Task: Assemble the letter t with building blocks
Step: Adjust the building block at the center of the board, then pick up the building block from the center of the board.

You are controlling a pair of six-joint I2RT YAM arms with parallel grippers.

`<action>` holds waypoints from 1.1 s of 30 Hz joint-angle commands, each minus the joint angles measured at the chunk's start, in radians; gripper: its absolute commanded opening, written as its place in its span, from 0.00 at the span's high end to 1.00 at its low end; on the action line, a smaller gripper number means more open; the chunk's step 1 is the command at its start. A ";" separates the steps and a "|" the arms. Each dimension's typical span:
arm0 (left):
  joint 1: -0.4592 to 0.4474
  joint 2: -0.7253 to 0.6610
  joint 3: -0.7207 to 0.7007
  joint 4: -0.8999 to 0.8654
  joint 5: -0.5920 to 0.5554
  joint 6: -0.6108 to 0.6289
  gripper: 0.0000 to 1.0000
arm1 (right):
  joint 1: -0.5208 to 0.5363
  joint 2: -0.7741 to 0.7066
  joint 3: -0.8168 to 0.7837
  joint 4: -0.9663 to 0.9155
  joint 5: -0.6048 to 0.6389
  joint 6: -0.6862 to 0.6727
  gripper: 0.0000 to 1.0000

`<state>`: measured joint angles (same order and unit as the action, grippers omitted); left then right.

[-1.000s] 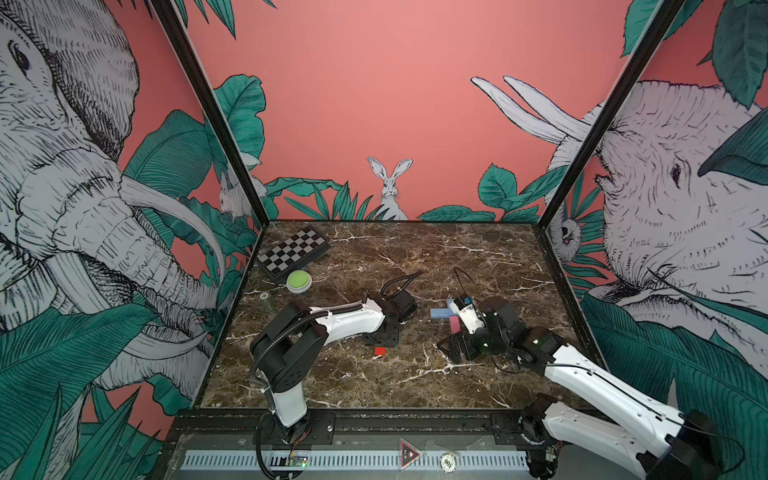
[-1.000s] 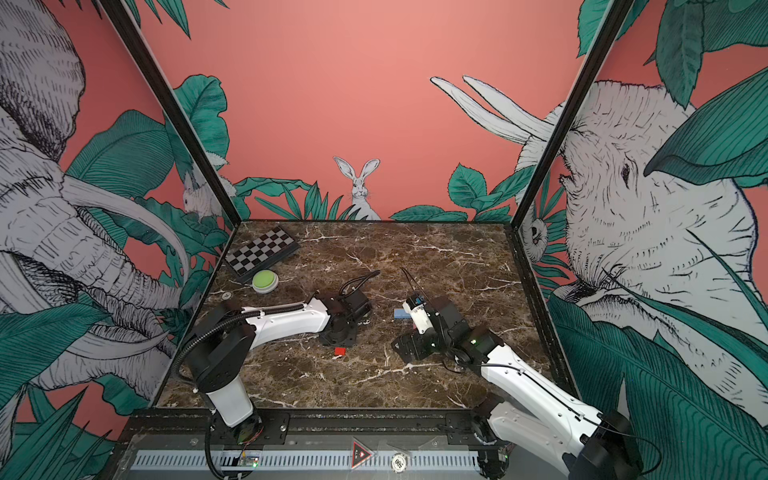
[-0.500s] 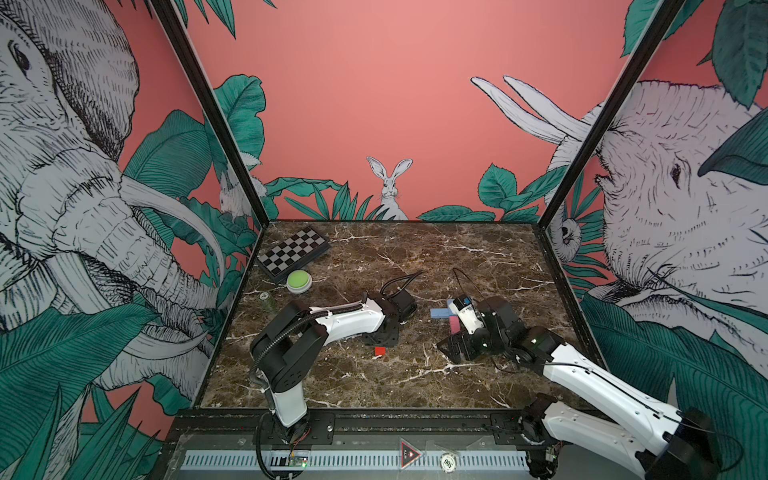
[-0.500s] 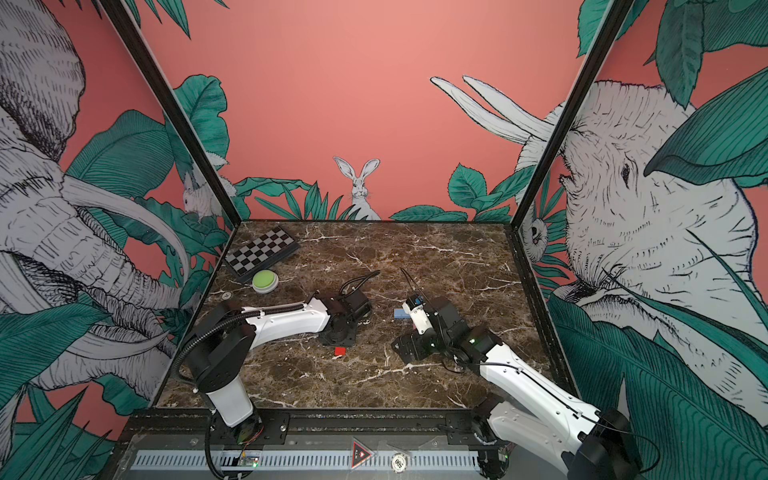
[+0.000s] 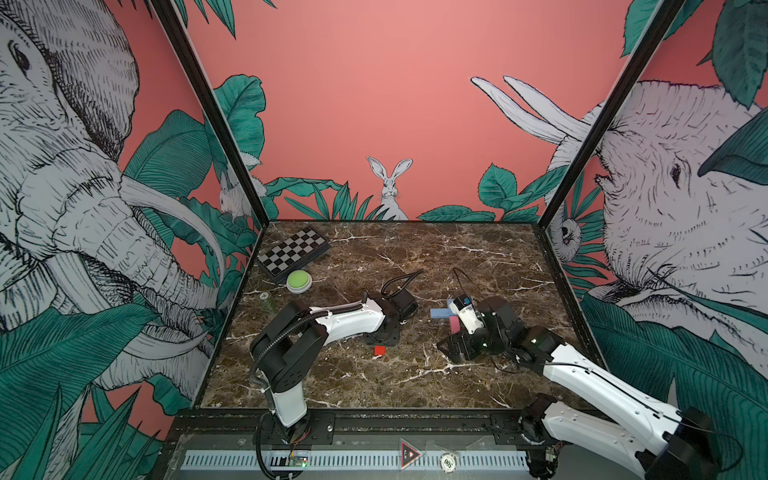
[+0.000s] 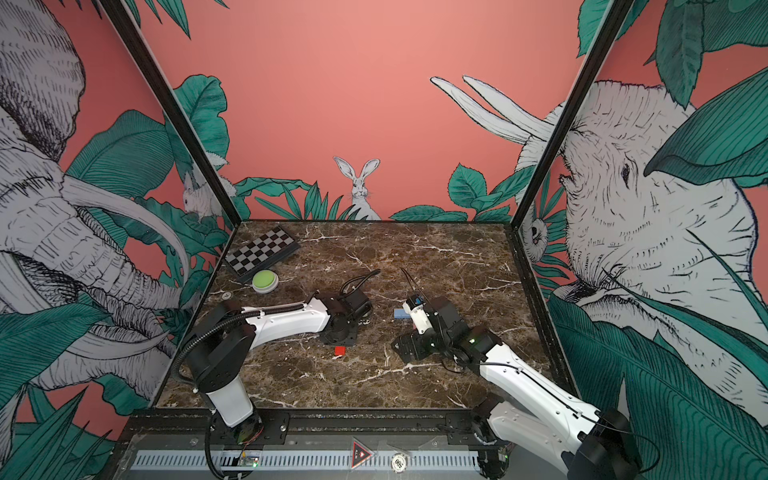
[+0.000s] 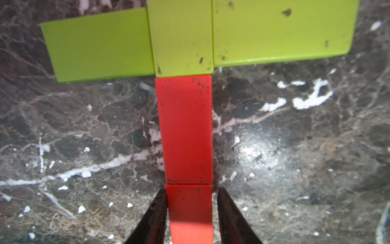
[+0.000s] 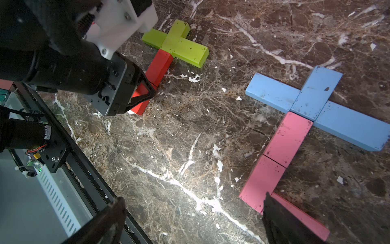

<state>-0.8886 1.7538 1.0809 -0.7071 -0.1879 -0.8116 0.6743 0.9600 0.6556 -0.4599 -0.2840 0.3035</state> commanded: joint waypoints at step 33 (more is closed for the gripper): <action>0.056 -0.352 0.089 -0.253 -0.166 0.067 0.27 | -0.001 -0.034 0.003 -0.002 0.025 -0.027 0.02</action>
<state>-0.8734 1.4792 1.1522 -0.8410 -0.2813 -0.7624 0.6743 0.9512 0.6399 -0.4572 -0.2760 0.2962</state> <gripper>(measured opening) 0.726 0.983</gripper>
